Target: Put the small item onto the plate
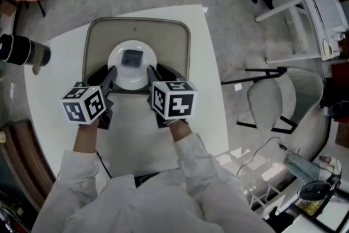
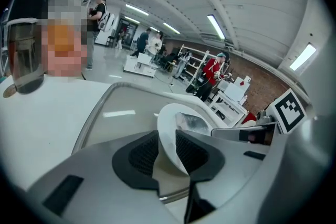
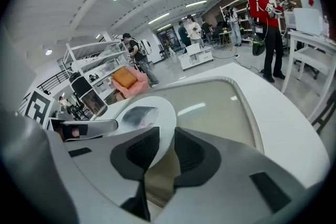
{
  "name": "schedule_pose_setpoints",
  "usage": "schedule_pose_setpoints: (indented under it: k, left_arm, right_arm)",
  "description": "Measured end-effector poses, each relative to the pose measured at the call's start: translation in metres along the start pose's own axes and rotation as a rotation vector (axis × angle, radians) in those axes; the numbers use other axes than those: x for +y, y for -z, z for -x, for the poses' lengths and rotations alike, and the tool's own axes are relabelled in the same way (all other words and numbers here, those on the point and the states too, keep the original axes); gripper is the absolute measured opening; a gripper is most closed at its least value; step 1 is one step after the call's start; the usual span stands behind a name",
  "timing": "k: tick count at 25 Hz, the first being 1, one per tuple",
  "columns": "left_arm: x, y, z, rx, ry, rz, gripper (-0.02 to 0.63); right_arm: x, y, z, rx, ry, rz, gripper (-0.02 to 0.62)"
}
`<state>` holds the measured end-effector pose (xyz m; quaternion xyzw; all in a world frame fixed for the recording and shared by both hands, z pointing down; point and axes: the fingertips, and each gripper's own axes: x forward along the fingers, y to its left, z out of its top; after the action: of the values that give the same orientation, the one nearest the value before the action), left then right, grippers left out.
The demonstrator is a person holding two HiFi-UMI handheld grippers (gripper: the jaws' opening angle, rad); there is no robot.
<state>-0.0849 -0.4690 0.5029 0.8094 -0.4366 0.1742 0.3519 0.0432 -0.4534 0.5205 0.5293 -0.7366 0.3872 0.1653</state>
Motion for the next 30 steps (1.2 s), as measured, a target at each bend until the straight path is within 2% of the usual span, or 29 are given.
schedule_pose_setpoints:
  k: [5,9,13,19,25,30]
  left_arm:
    - [-0.006,-0.008,-0.011,-0.034,-0.001,-0.023,0.104]
    - [-0.001,-0.004,-0.019,-0.012,-0.056,-0.124,0.105]
    - [0.003,-0.002,-0.024,0.0,-0.096,-0.188,0.106]
    - [0.004,0.002,-0.029,0.024,-0.126,-0.239,0.107]
    - [0.005,0.004,-0.032,0.042,-0.178,-0.277,0.11]
    - [0.005,0.004,-0.033,0.055,-0.235,-0.366,0.113]
  right_arm:
    - [-0.012,-0.007,-0.007,-0.007,0.015,-0.022,0.091]
    - [-0.014,-0.009,-0.013,-0.006,0.032,-0.018,0.091]
    - [-0.015,-0.011,-0.018,-0.002,0.048,0.024,0.091]
    - [-0.017,-0.009,-0.024,0.021,0.103,0.131,0.091]
    - [-0.017,-0.01,-0.025,0.021,0.127,0.173,0.092]
    - [-0.012,-0.01,-0.025,0.056,0.13,0.232,0.098]
